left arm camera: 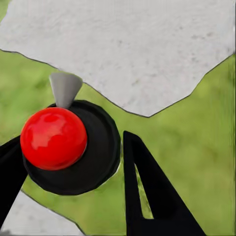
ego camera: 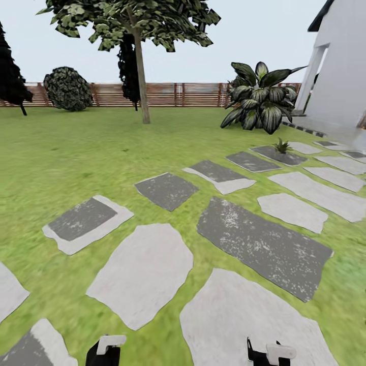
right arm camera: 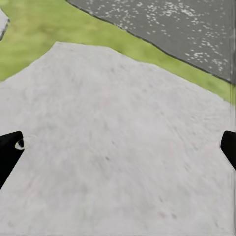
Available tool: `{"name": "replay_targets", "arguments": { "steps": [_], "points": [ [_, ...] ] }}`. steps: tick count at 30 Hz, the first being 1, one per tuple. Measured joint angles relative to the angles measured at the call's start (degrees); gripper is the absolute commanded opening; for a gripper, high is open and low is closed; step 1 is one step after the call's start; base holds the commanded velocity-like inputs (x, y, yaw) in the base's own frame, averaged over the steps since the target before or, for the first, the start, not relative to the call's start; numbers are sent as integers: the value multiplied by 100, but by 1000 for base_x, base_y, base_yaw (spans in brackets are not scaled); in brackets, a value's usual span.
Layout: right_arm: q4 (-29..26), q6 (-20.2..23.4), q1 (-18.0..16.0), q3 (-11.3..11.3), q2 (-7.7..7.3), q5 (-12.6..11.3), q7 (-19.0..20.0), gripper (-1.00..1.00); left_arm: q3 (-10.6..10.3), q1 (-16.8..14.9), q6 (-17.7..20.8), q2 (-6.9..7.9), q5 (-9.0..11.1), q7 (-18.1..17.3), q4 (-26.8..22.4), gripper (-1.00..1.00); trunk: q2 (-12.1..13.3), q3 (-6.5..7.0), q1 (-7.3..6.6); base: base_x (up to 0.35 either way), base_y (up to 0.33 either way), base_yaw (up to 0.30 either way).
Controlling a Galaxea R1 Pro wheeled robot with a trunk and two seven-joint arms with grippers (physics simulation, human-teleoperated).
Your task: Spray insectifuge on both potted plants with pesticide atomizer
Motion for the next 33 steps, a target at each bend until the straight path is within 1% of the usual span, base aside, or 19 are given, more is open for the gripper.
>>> {"name": "replay_targets", "arguments": {
  "steps": [33],
  "points": [
    [-2, 7, 0, 18, 0, 8, 31, 100, 7, -1, 17, 0, 9, -5, -8, -100, 0, 0, 0, 332, 0, -271]
  ]
}}
